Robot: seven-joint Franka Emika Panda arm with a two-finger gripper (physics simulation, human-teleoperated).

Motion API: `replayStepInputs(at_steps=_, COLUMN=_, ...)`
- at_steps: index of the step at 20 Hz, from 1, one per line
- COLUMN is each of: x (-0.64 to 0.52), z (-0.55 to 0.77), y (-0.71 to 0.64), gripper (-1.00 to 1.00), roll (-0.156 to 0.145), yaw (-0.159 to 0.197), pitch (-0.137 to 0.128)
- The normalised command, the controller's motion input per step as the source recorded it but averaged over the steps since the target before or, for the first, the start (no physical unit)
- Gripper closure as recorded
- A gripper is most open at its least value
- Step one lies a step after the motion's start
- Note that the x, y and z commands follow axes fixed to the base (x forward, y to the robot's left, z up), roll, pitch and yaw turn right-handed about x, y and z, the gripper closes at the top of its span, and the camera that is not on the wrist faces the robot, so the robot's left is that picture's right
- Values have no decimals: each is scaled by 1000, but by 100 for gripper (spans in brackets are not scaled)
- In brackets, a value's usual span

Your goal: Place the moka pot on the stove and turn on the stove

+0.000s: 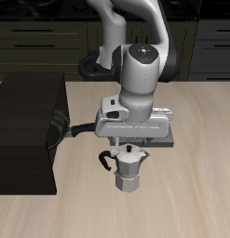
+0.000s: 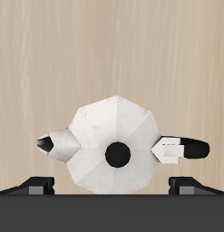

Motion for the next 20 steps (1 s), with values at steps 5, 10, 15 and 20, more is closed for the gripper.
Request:
replayStepInputs(at_steps=5, x=3, z=-74, y=-152, gripper=-100, roll=-18, yaw=10, pitch=11)
replayStepInputs(at_steps=10, x=-10, z=-89, y=-28, gripper=-100, roll=-1, yaw=-2, pitch=14)
replayStepInputs(at_steps=15, x=-1, z=-87, y=62, gripper=-100, roll=9, yaw=-8, pitch=15)
replayStepInputs(at_steps=20, x=29, z=-85, y=1, gripper=-100, roll=2, yaw=1, pitch=10)
